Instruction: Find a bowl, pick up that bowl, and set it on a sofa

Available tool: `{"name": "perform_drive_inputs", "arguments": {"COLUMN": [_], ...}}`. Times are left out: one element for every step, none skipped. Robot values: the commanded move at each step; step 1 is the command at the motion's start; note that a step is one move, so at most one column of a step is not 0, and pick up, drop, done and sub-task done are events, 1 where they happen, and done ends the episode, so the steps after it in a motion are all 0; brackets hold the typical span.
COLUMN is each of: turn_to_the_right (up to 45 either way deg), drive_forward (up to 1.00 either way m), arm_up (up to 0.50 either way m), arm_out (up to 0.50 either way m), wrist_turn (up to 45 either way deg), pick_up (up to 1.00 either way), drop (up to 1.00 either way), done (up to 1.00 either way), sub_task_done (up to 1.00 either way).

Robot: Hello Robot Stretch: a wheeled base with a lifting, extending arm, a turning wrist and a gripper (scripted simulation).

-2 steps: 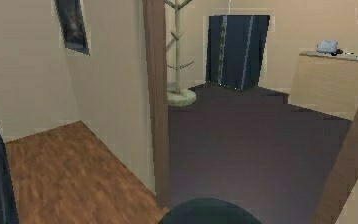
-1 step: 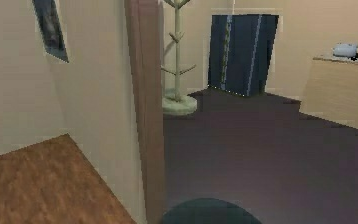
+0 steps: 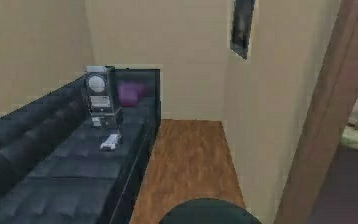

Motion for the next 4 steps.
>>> {"name": "perform_drive_inputs", "arguments": {"turn_to_the_right": [0.0, -3.0, 0.0, 45.0], "drive_forward": [1.0, 0.0, 0.35, 0.0], "arm_up": [0.0, 0.0, 0.0, 0.0], "arm_out": [0.0, 0.0, 0.0, 0.0], "wrist_turn": [0.0, 0.0, 0.0, 0.0], "pick_up": [0.0, 0.0, 0.0, 0.0], "drop": [0.0, 0.0, 0.0, 0.0], "done": [0.0, 0.0, 0.0, 0.0], "sub_task_done": [0.0, 0.0, 0.0, 0.0]}}
